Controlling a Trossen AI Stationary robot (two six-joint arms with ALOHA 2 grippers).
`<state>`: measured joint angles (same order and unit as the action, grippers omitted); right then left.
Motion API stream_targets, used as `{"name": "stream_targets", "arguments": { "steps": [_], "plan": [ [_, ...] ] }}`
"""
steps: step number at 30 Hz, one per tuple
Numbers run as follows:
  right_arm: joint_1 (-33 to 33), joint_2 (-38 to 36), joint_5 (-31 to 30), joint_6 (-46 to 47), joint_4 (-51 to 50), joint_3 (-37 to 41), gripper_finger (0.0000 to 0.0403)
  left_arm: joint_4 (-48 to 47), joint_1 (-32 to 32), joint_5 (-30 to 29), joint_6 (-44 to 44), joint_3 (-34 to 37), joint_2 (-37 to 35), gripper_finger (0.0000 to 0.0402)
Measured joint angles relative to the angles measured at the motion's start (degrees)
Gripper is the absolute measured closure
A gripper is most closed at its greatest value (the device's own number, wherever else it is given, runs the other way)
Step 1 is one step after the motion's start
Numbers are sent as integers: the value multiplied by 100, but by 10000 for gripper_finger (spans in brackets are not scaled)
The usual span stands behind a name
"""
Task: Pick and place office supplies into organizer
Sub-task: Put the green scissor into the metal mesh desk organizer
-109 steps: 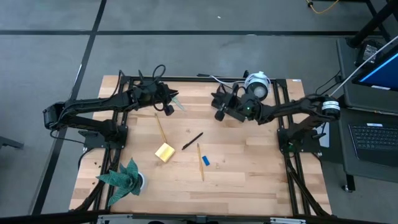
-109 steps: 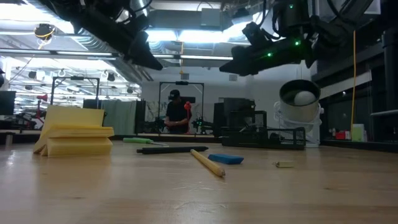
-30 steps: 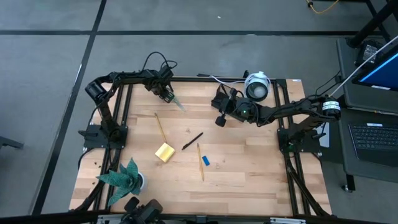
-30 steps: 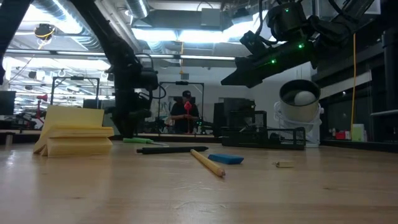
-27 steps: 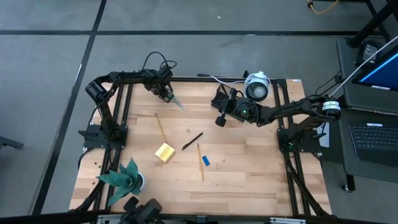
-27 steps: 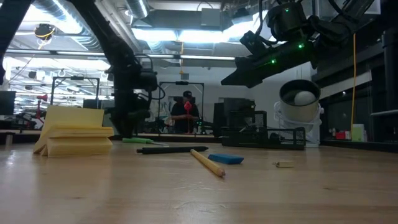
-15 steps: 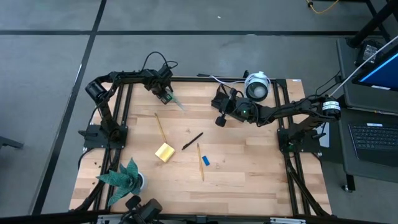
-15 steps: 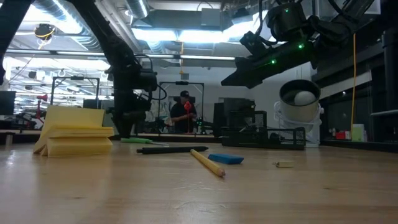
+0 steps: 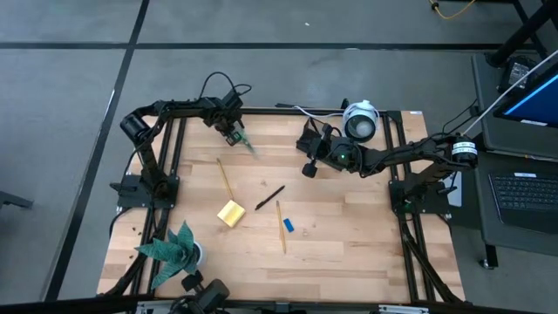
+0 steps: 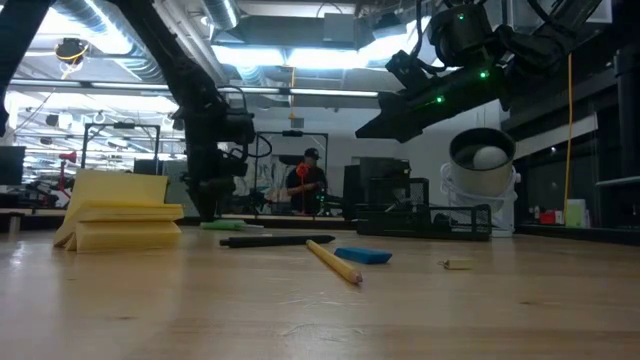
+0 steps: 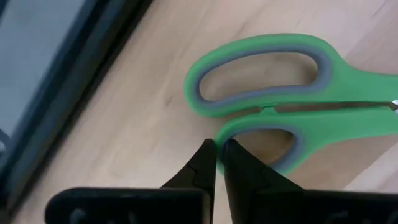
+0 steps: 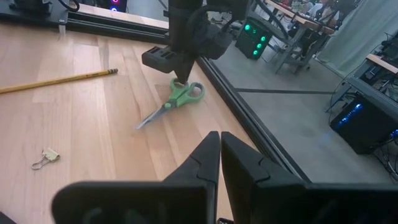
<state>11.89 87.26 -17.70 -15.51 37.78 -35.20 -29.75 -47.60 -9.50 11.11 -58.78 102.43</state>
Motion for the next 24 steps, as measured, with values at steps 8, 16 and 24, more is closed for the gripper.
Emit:
{"name": "stream_targets", "arguments": {
  "steps": [8, 16, 24],
  "plan": [
    [5, 0, 0, -21, 0, 0, 382, 462, 273, 4, 510, 0, -10, 400],
    [88, 0, -2, -1, -41, 0, 382, 533, 450, -193, 555, 0, -301, 401],
    [95, 0, -2, 11, -59, 0, 382, 454, 426, -136, -123, 0, -398, 382]
  ]
}}
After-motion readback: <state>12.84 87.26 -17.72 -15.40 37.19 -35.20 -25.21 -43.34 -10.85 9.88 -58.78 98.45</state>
